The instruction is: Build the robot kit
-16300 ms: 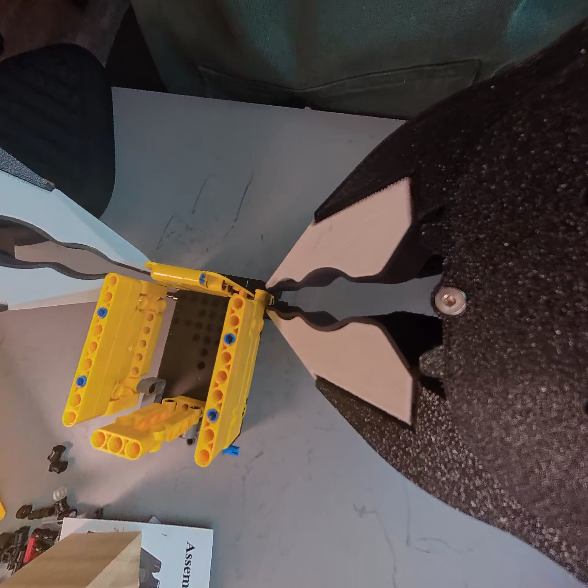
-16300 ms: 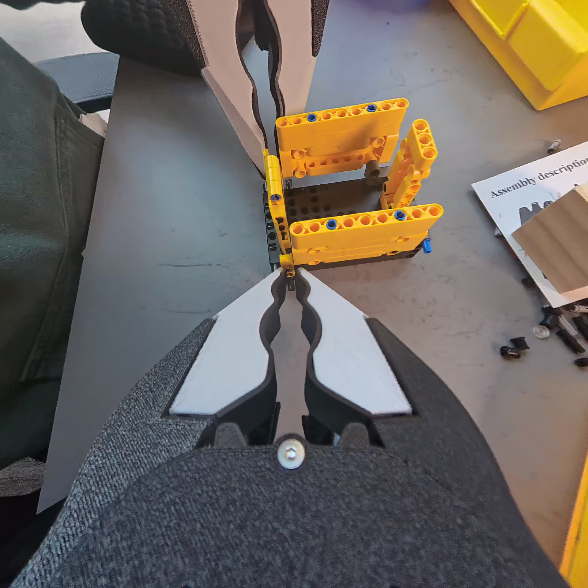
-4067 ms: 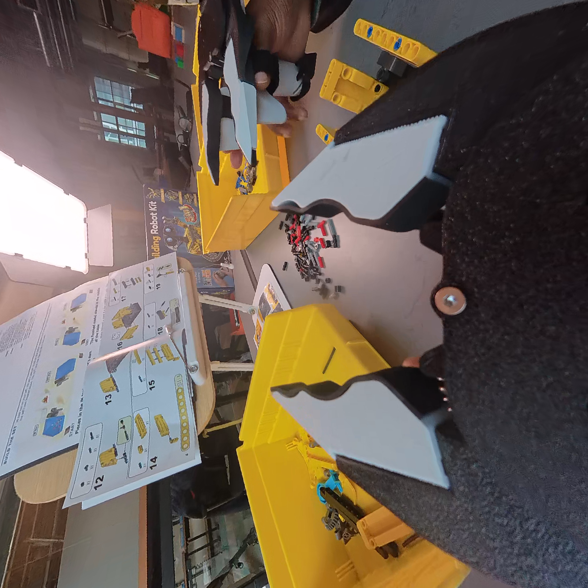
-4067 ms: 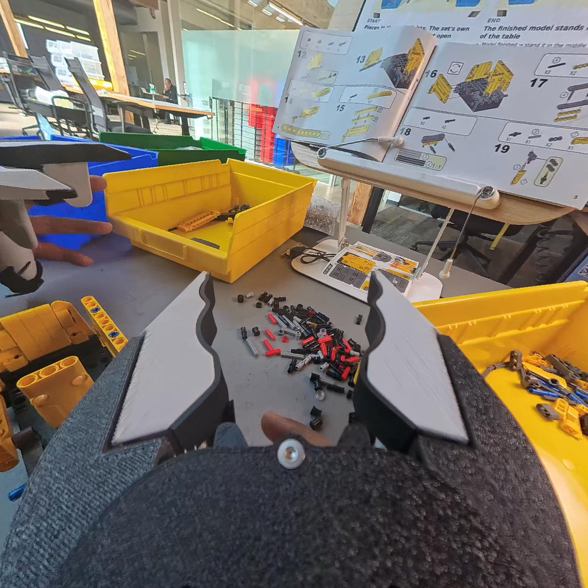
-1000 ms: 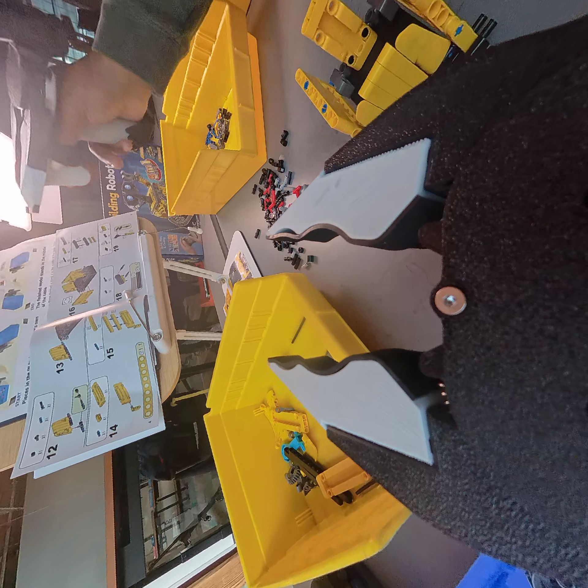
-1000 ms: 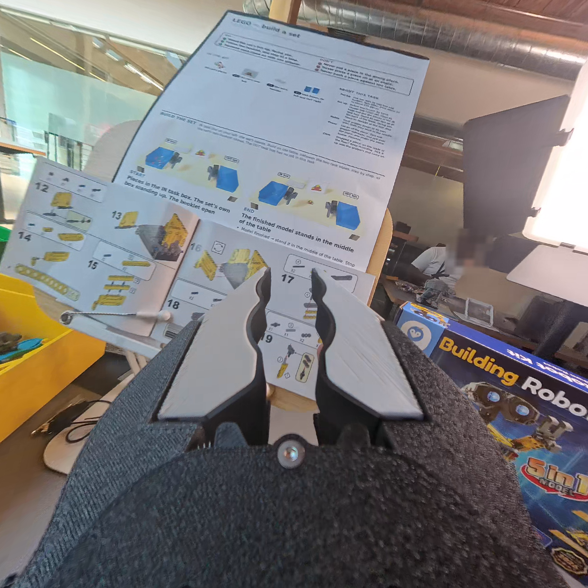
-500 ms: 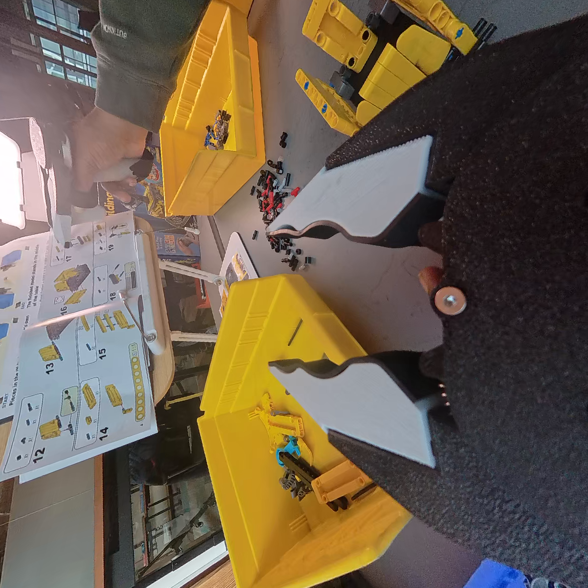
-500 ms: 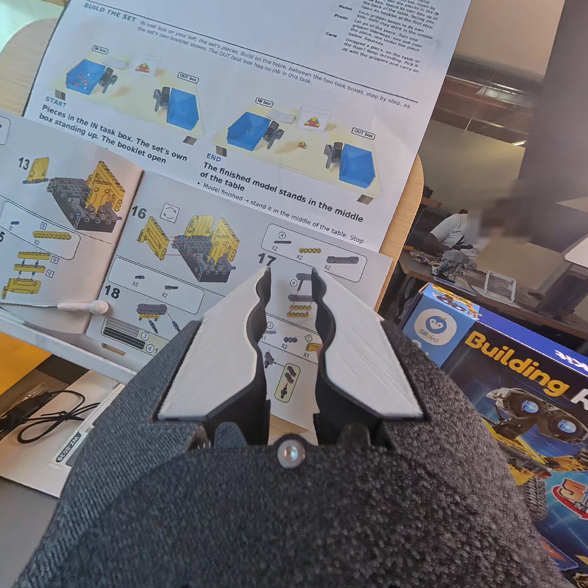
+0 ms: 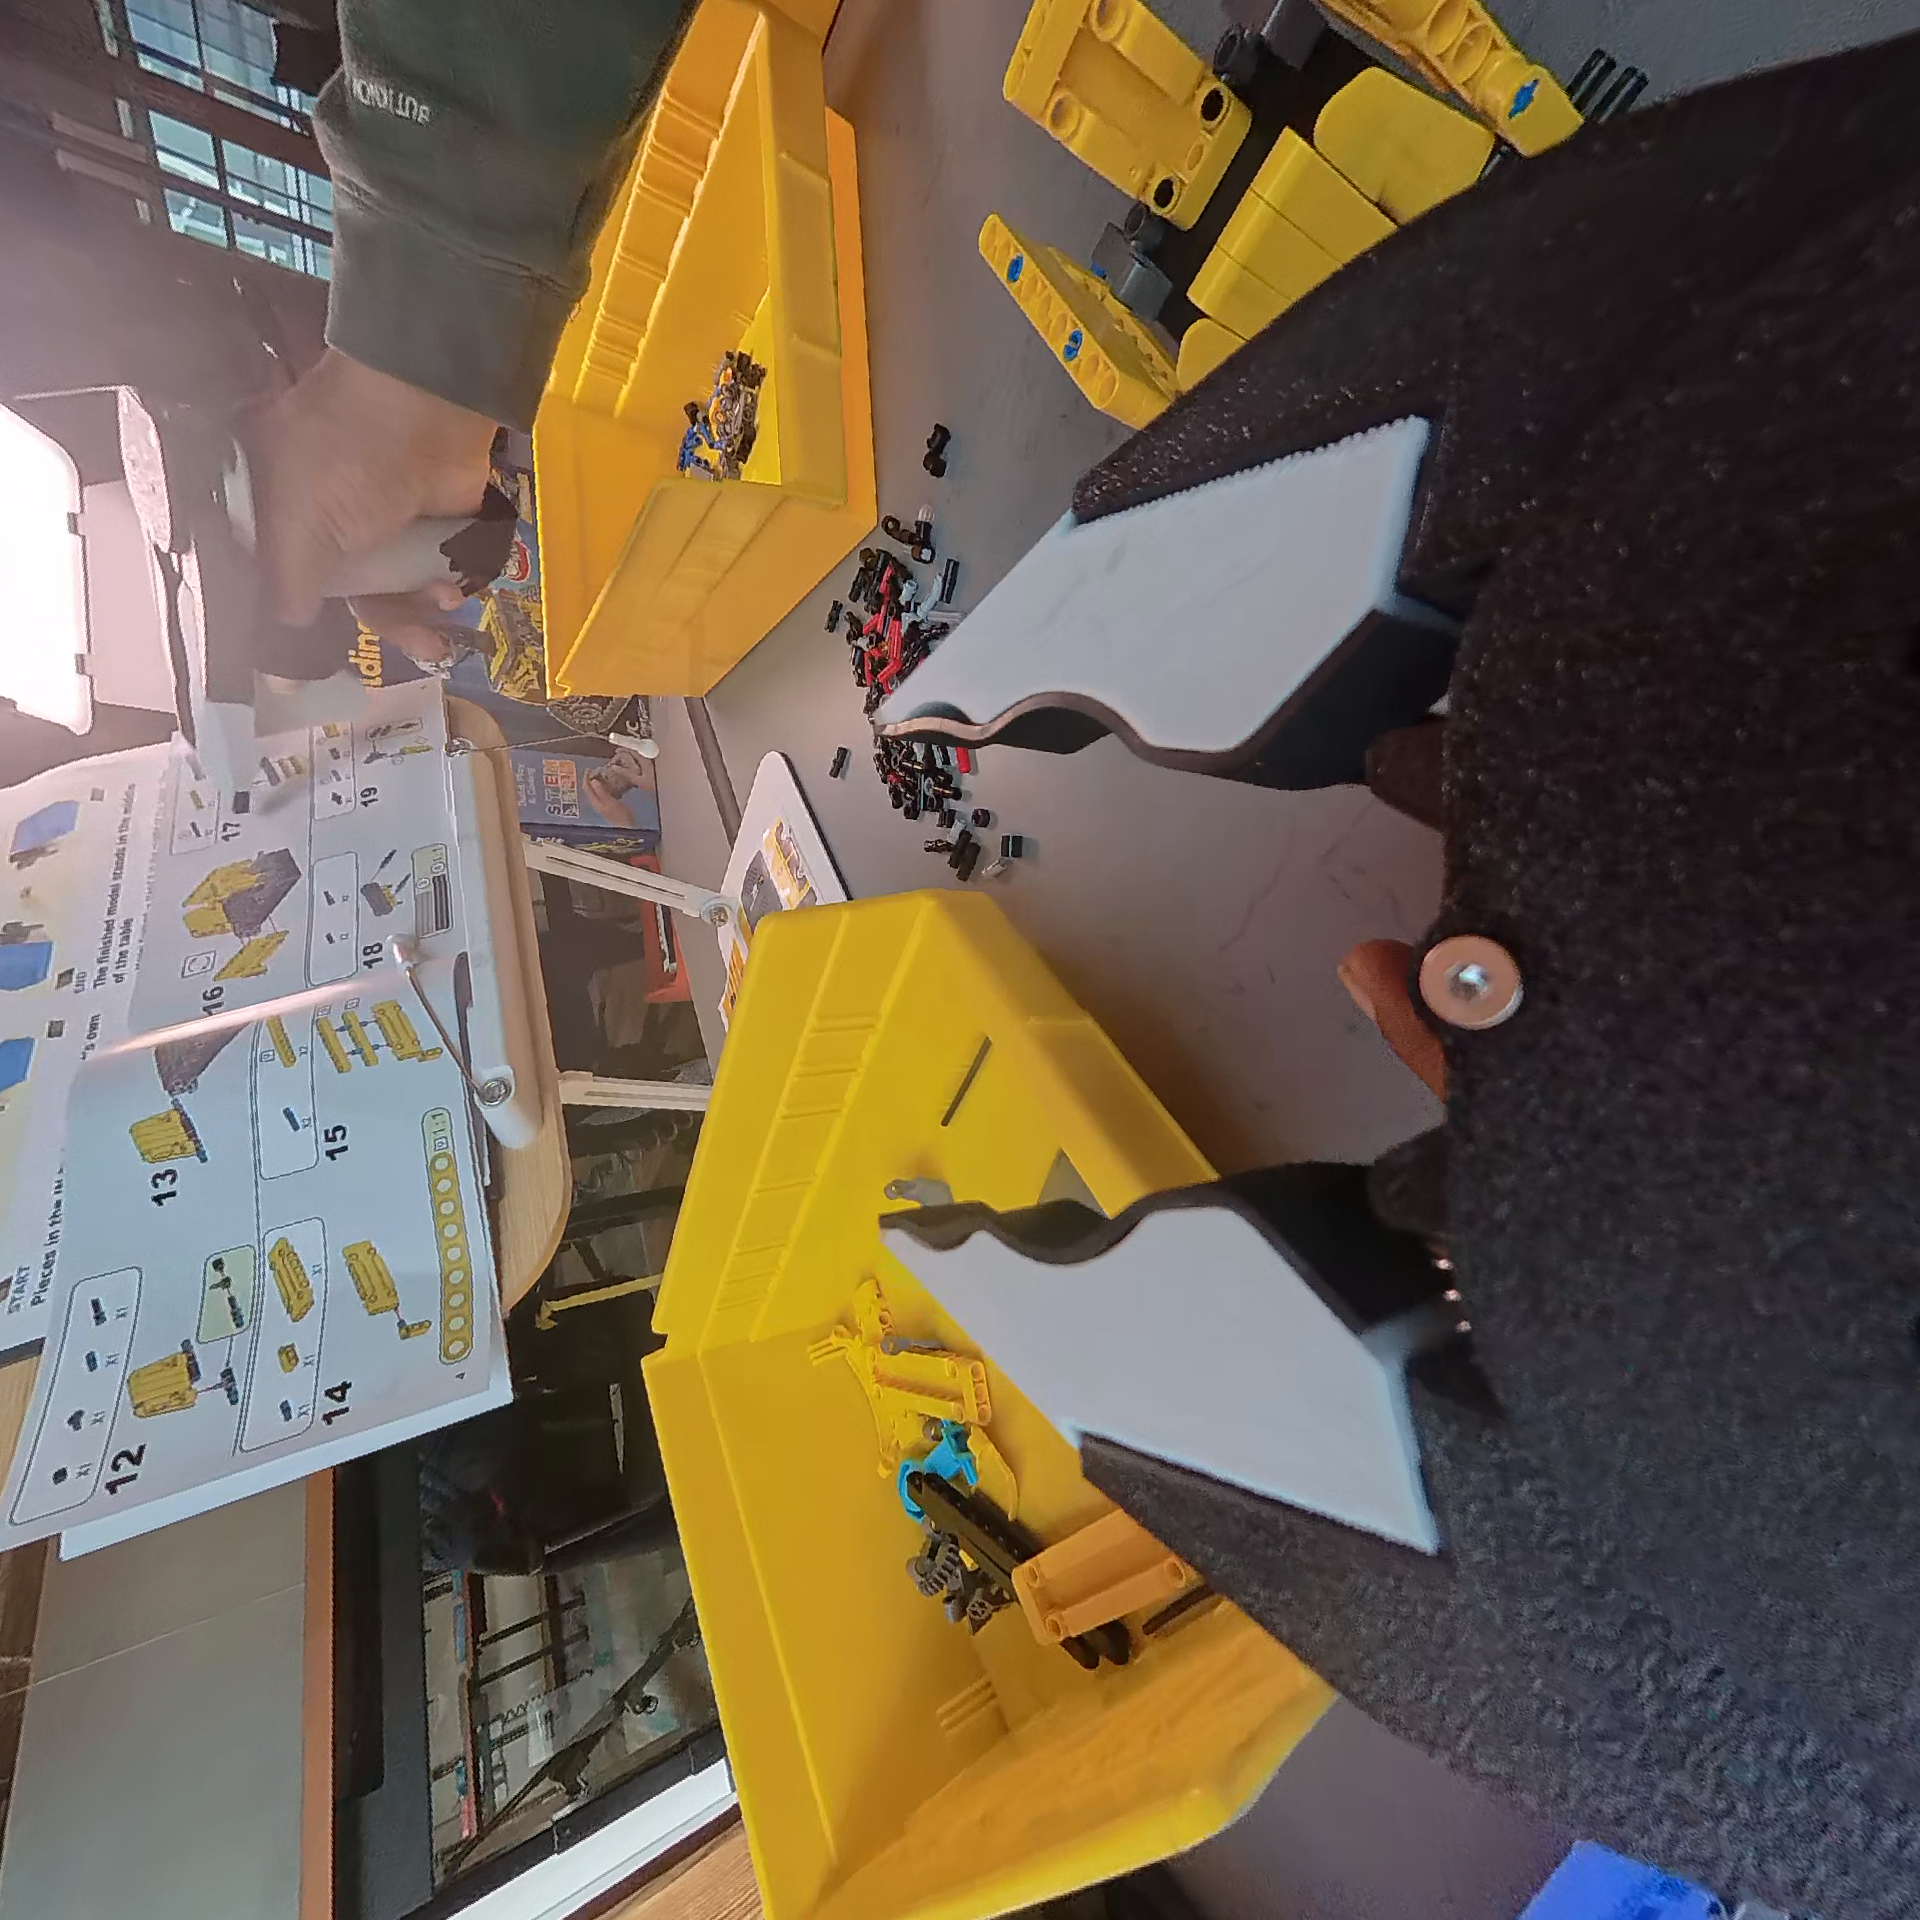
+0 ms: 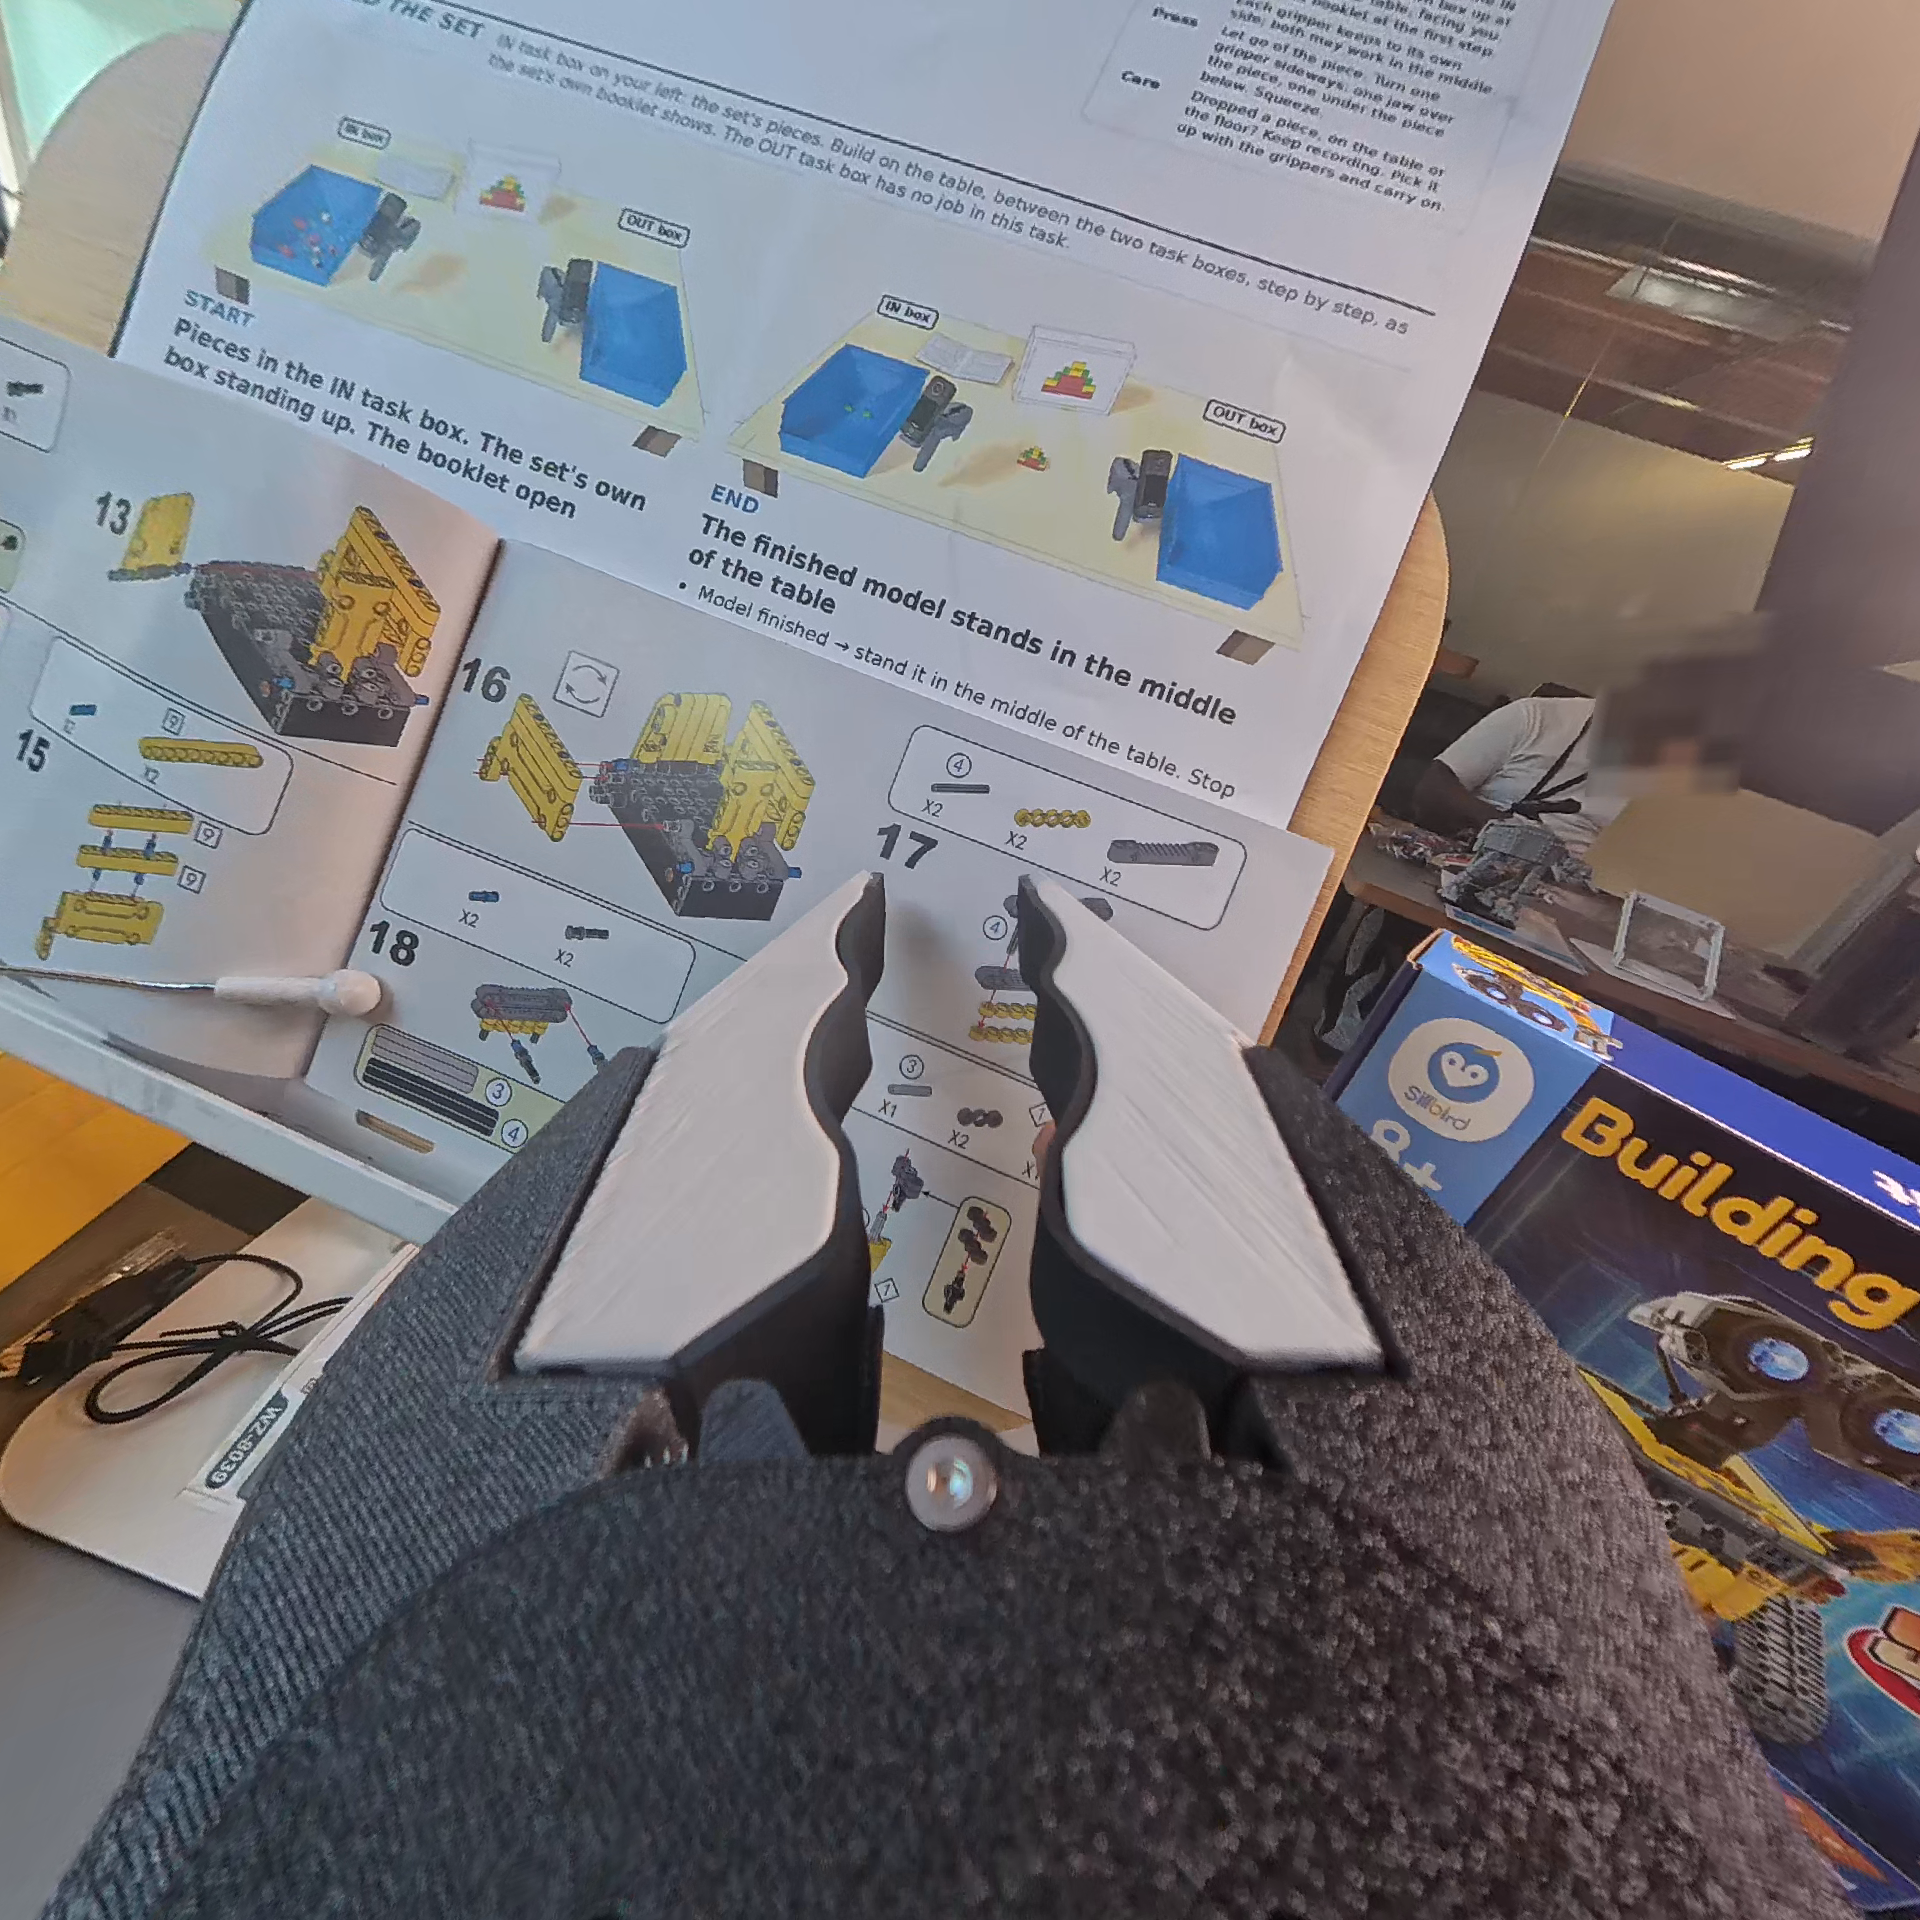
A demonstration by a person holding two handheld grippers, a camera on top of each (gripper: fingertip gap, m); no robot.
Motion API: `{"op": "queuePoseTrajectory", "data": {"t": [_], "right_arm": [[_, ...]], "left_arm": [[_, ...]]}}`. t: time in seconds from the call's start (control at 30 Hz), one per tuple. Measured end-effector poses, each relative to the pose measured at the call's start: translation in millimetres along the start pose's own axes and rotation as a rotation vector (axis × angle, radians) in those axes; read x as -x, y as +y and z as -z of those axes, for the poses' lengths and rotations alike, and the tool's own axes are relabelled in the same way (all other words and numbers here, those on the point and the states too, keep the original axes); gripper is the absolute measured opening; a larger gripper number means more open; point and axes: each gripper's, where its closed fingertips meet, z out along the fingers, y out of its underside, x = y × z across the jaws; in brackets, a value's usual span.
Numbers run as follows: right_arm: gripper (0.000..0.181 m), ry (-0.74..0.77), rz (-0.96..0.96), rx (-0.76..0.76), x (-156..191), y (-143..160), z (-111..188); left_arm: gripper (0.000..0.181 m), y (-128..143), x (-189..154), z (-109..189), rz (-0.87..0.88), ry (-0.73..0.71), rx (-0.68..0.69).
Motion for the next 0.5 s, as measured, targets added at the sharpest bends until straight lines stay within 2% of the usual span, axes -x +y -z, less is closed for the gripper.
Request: {"op": "queuePoseTrajectory", "data": {"t": [0.5], "right_arm": [[0.025,-0.028,0.011,-0.002,8.8,-1.0,-4.6]], "left_arm": [[0.088,-0.7,3.3,0.5,-0.038,-0.022,-0.012]]}}
